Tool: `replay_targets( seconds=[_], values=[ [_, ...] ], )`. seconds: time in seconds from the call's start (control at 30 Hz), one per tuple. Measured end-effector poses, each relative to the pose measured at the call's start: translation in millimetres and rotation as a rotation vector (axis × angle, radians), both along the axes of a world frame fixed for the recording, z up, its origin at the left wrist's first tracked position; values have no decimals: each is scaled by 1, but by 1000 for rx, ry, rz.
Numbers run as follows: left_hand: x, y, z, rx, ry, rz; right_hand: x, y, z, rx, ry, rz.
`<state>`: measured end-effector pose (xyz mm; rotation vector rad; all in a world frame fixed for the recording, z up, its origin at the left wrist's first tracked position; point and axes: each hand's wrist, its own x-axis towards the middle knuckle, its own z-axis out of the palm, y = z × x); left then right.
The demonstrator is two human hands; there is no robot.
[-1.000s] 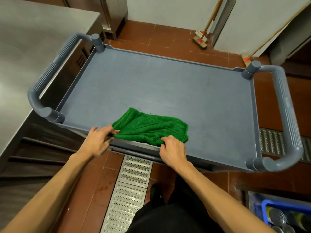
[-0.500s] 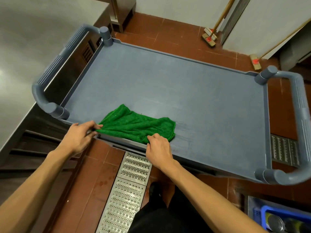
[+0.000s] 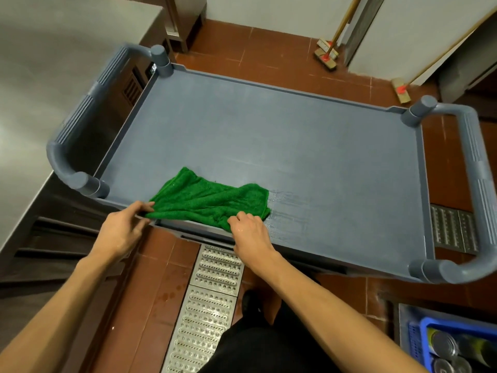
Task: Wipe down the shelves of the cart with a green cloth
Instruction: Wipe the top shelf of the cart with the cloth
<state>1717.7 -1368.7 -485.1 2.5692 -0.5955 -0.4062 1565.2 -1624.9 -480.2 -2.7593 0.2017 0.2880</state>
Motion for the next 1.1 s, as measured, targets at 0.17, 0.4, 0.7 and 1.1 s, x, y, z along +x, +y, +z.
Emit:
replay_targets(
  seconds=[0.17, 0.4, 0.7, 1.1],
  values=[
    [-14, -18, 0, 13, -121, 8, -9, -12, -2, -73, -77, -21],
    [-13, -53, -3, 81, -135, 11, -14, -40, -5, -118, -106, -105],
    [-17, -94, 1, 26, -149, -42, -9, -106, -7, -14, -42, -238],
    [13, -161, 64, -173, -108, -88, 15, -216, 89, 29, -209, -431]
  ],
)
